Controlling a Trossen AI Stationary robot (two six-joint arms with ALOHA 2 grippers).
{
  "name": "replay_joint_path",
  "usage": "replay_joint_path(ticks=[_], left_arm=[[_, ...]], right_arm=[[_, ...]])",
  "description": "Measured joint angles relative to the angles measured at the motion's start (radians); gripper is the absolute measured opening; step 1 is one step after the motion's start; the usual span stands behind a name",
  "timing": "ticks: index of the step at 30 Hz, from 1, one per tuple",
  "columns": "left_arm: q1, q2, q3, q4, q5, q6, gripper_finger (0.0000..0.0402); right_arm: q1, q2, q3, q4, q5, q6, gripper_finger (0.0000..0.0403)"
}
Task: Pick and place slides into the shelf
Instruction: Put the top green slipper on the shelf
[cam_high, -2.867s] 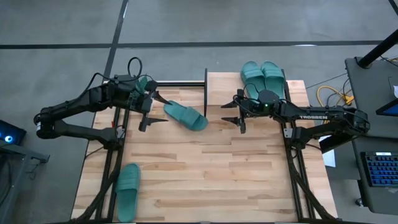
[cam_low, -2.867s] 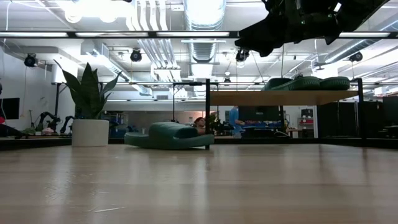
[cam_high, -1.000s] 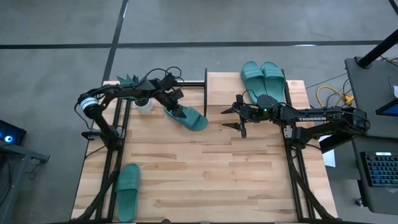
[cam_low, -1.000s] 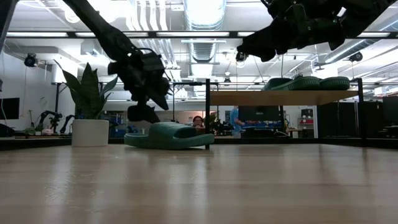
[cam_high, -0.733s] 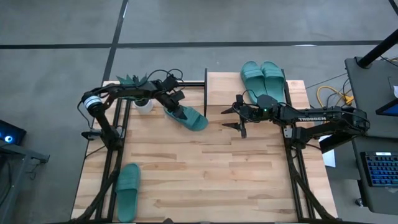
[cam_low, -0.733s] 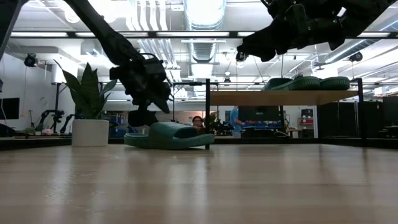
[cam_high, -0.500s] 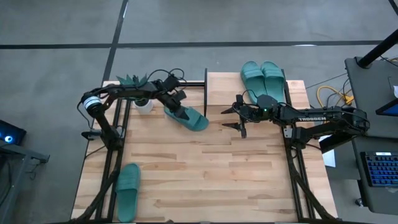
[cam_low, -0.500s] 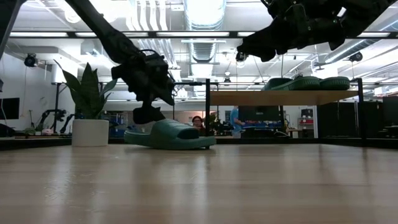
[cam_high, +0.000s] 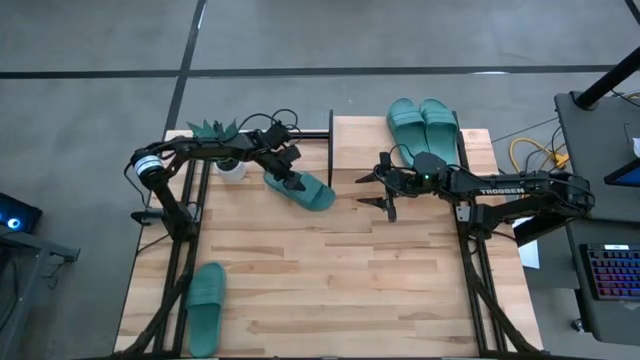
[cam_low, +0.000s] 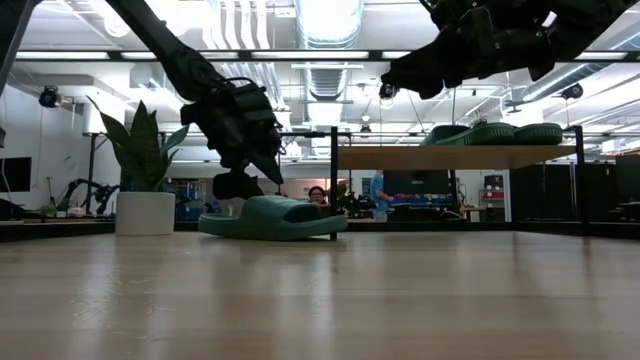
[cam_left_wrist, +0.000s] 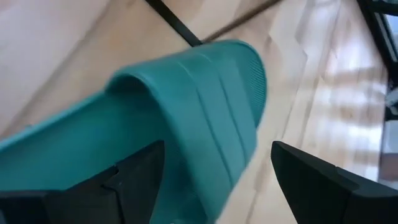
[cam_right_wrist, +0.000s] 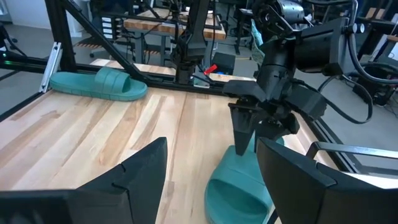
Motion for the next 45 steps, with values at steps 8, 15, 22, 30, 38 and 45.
replay_joint_path(ticks=[8, 15, 22, 30, 38, 45], left_arm=[[-0.004, 0.000, -0.002, 0.007, -0.012, 0.000, 0.0245], [-0.008, 0.052, 0.003, 0.042, -0.008, -0.001, 0.0172], [-0.009, 0.097, 0.006, 0.057, 0.041, 0.050, 0.0089], [-0.011, 0.053, 0.007, 0.023, 0.165, 0.056, 0.0008], [-0.012, -0.102, 0.009, -0.128, 0.170, 0.078, 0.0002], [-0.011, -0.261, 0.012, -0.145, 0.175, 0.028, 0.0001]], right_arm=[[0.000, 0.000, -0.001, 0.000, 0.000, 0.000, 0.0238], [0.000, 0.000, -0.001, 0.000, 0.000, 0.001, 0.0238], [0.000, 0.000, -0.002, 0.000, 0.000, 0.001, 0.0238], [0.012, 0.000, -0.003, 0.034, -0.001, 0.025, 0.0238], [0.168, -0.001, -0.002, 0.122, -0.008, -0.263, 0.0238], [0.316, 0.046, 0.000, 0.135, 0.034, -0.780, 0.0238]])
